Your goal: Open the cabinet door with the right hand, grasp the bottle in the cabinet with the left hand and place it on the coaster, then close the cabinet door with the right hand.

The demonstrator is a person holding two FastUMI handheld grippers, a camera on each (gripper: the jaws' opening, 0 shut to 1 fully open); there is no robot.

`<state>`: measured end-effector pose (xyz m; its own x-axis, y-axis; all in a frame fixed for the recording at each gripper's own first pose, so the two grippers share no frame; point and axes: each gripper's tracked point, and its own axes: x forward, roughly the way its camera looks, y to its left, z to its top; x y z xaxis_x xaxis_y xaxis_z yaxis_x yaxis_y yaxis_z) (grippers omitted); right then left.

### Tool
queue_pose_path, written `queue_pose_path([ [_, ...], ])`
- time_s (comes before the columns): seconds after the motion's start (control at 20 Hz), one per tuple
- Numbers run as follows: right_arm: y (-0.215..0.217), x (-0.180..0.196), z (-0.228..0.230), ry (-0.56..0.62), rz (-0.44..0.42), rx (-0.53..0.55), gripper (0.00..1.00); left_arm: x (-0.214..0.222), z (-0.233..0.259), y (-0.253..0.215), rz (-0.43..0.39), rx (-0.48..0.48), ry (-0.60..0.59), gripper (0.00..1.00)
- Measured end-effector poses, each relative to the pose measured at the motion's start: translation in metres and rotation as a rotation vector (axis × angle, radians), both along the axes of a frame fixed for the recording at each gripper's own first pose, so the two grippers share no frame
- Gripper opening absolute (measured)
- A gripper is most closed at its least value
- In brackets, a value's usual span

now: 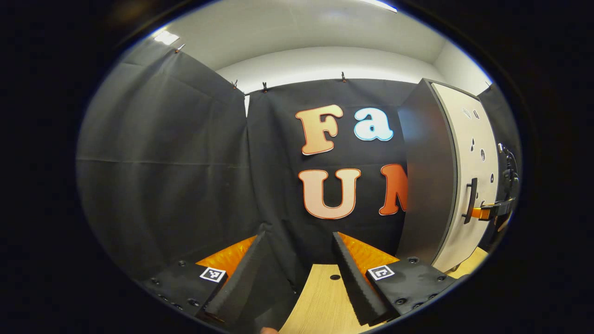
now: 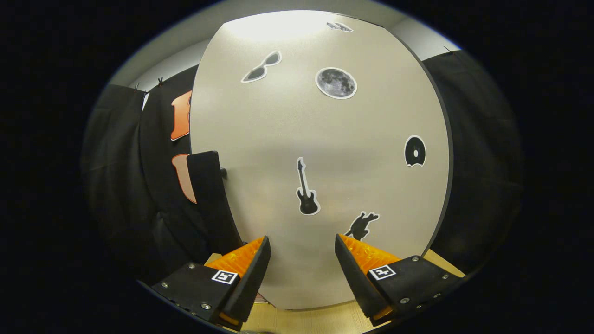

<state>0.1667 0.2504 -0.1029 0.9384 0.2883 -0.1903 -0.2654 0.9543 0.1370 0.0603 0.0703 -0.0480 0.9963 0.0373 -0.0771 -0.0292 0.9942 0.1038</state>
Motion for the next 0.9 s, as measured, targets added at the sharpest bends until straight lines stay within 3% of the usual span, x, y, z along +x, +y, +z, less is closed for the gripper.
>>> queue_pose_path([
  [0.3, -0.025, 0.0, 0.034, -0.014, 0.018, -0.013, 0.89, 0.01, 0.019, -0.012, -0.015, -0.01, -0.019, 0.95],
  [0.55, -0.083, -0.04, 0.102, -0.115, -0.007, -0.109, 0.9, 0.022, 0.047, -0.023, -0.028, 0.001, -0.066, 0.95],
  [0.9, -0.159, -0.109, 0.176, -0.223, -0.056, -0.119, 0.9, 0.011, 0.082, -0.042, -0.067, -0.009, -0.115, 0.94],
])
